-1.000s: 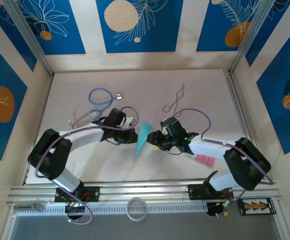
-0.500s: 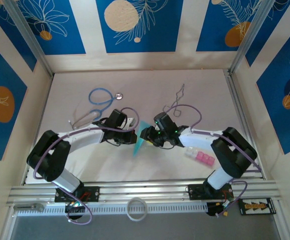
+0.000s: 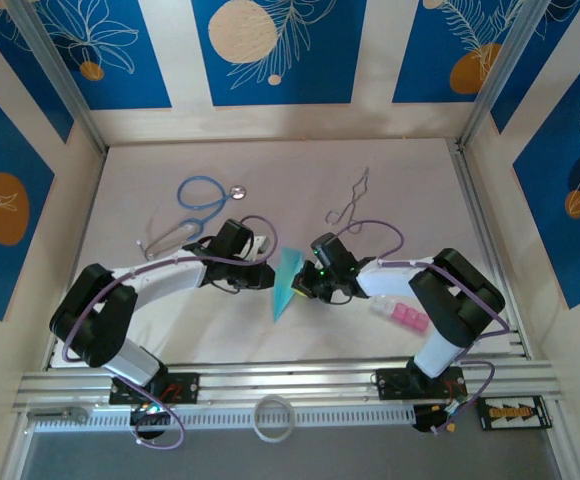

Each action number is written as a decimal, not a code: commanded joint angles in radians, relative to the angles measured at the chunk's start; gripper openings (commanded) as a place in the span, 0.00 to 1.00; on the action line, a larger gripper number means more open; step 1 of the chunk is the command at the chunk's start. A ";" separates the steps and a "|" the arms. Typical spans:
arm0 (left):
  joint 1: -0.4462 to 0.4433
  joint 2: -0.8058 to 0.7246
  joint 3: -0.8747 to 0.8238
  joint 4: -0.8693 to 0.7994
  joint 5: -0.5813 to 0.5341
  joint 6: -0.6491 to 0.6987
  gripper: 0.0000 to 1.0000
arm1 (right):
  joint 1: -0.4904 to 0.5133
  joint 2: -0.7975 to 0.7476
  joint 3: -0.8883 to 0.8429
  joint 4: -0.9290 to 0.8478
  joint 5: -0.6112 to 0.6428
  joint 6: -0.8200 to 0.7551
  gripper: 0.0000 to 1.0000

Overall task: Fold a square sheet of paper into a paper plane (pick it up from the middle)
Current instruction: Turn over a paper plane at the center of the table.

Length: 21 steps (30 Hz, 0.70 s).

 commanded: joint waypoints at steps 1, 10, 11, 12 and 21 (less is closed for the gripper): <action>-0.010 -0.014 -0.012 0.013 0.021 0.018 0.22 | -0.006 0.008 -0.012 0.041 -0.038 0.008 0.04; -0.010 -0.007 -0.005 0.075 0.101 0.010 0.25 | -0.006 0.020 -0.004 0.044 -0.046 0.004 0.03; -0.009 -0.009 -0.008 0.090 0.115 0.008 0.25 | -0.006 0.020 -0.003 0.043 -0.048 0.003 0.03; -0.011 -0.013 -0.010 0.104 0.129 0.007 0.24 | -0.006 0.020 -0.002 0.039 -0.049 0.002 0.03; -0.011 0.023 0.023 0.051 0.067 -0.011 0.29 | -0.006 0.020 -0.001 0.030 -0.045 -0.002 0.03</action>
